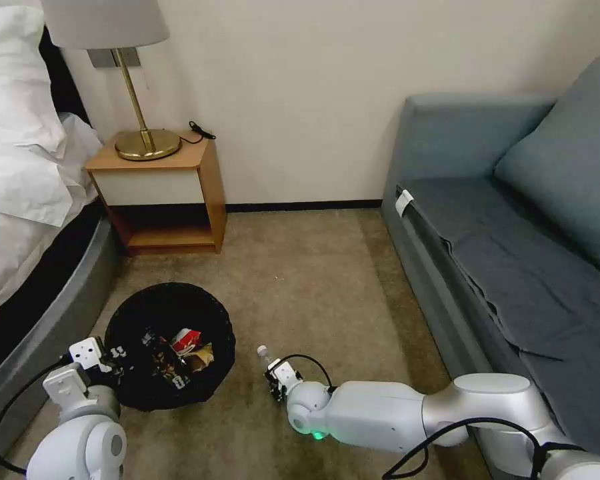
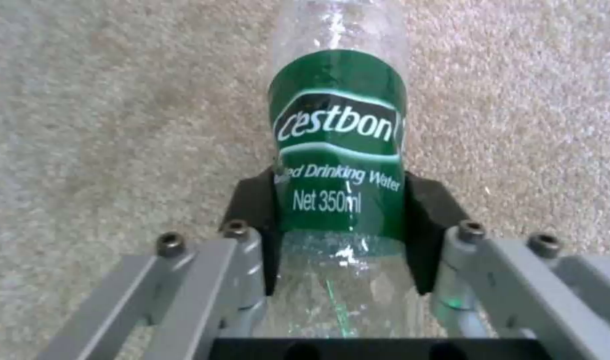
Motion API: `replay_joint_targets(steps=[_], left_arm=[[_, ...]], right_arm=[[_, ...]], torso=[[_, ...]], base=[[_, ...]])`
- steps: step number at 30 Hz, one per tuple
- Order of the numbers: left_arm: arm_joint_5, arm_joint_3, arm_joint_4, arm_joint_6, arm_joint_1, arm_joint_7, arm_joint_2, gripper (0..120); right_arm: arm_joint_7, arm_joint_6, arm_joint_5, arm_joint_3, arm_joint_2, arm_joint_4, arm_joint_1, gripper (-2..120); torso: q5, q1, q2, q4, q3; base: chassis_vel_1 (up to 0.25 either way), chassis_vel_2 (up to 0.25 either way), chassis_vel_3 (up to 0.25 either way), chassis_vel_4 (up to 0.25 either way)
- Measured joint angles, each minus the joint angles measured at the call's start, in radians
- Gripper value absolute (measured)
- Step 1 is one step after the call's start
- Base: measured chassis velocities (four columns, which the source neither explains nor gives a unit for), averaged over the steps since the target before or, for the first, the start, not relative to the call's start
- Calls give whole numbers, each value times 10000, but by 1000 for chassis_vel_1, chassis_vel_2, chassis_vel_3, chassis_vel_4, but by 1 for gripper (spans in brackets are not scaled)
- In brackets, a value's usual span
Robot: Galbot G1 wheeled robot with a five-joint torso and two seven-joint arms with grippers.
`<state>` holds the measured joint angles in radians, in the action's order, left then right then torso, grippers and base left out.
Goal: Pick up the trash bin, then pick up the garbage on the floor and place it into the trash bin.
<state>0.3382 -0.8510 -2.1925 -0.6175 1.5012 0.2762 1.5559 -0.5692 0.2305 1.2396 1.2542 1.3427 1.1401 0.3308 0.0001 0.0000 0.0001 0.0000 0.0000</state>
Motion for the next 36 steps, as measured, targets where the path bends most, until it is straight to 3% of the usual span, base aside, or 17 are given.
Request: replay_joint_targets(steps=[4, 10, 14, 20, 26, 29, 36], left_arm=[[-5, 11, 8, -2, -1, 1, 5, 3], [-6, 14, 9, -34, -4, 8, -32, 3], [-2, 42, 73, -69, -10, 17, -102, 3], [21, 128, 98, -139, -22, 29, -143, 3], [25, 198, 111, -151, -13, 61, -114, 3], [25, 220, 117, -158, -4, 64, -78, 3], [20, 260, 118, -178, -34, 74, -9, 3]], right_arm=[[-167, -6, -3, -173, -323, 650, -134, 22], [-458, -6, -402, -821, -1160, 1576, -414, 19], [-670, 41, -1128, -1964, -2683, 2399, -673, 19], [-725, 65, -1665, -3882, -3417, 3843, -873, 19], [-979, 5, -1201, -4294, -3228, 6067, -1062, 19], [-1254, -180, -823, -3774, -2501, 7069, -1145, 19], [-1582, -445, -768, -2273, -996, 7134, -1176, 19]], torso=[[0, 0, 0, 0, 0], [2, 0, -1, 2, 0], [0, 0, -1, -5, 0], [1, 0, 0, -3, 0], [-1, -1, 0, 0, 0], [-3, -1, 0, 0, -1], [-3, -1, -1, 4, -1]], base=[[0, 0, 0, 0], [0, 0, 0, 0], [0, 0, 0, 0], [0, 0, 0, 0], [0, 0, 0, 0], [0, 0, 0, 0], [0, 0, 0, 0]])
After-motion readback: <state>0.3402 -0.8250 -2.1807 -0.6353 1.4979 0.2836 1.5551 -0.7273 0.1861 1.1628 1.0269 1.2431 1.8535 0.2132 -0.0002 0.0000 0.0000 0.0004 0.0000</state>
